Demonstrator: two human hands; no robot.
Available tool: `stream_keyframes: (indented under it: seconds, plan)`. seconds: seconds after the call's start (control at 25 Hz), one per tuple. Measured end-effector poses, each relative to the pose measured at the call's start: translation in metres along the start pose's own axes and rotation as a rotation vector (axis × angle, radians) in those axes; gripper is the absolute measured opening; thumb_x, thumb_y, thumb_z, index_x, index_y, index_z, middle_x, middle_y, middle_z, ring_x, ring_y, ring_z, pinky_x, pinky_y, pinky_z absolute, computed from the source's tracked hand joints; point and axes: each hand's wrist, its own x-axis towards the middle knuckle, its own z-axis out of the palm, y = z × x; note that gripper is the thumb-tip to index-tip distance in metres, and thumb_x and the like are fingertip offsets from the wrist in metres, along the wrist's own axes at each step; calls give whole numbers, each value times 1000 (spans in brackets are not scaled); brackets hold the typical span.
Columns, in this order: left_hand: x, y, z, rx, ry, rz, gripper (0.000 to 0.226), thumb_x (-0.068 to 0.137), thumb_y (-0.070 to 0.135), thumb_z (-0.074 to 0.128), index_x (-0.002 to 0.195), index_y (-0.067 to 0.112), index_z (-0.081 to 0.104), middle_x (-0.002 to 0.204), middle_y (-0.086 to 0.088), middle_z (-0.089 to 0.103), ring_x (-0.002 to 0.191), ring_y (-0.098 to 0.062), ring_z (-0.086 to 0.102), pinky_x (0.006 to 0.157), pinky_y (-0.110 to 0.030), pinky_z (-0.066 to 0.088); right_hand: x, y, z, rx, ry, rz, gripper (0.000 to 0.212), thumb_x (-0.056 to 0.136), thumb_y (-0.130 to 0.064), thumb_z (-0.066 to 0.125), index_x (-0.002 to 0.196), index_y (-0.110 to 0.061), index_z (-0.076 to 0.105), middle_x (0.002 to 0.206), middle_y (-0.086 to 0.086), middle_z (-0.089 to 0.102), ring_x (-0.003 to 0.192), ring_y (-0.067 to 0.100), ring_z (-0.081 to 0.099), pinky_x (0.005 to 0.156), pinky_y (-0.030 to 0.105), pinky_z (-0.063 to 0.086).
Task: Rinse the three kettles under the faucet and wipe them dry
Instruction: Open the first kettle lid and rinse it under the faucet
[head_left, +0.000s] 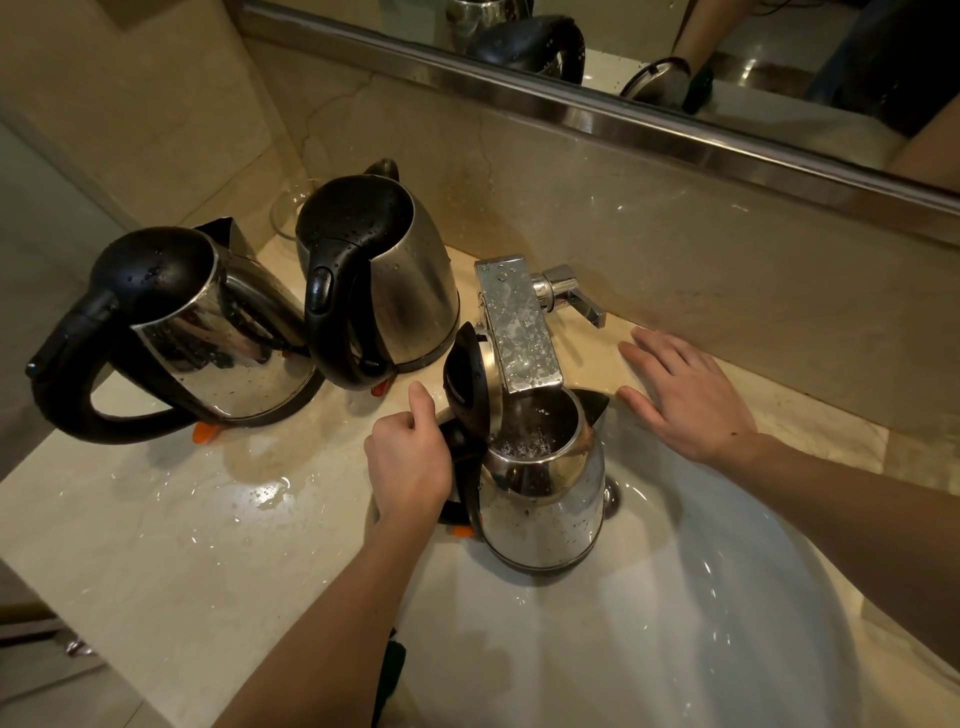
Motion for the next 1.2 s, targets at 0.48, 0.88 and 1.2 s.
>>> stream_keyframes:
  seconds: [0.48, 0.88, 1.2]
  plan:
    - [-4, 4, -1, 6, -7, 10, 61, 103, 43, 35, 50, 13, 31, 50, -4, 34, 48, -17, 34, 54, -30, 31, 0, -1, -2, 0, -12, 10, 71, 94, -63, 10, 151, -24, 31, 158, 1, 31, 144, 25, 26, 116, 42, 24]
    - [-1, -1, 1, 13, 1, 2, 61, 102, 45, 35, 51, 12, 32, 51, -7, 36, 50, -19, 35, 56, -35, 33, 0, 0, -1, 4, -4, 5, 72, 94, -63, 10, 149, -24, 33, 156, 1, 33, 143, 25, 28, 115, 42, 26]
    - [0, -1, 2, 9, -4, 6, 61, 102, 45, 35, 51, 12, 35, 52, -7, 37, 50, -20, 36, 57, -35, 35, 1, 1, 1, -9, -15, 9, 72, 94, -63, 9, 151, -25, 30, 158, 0, 31, 144, 23, 25, 116, 42, 25]
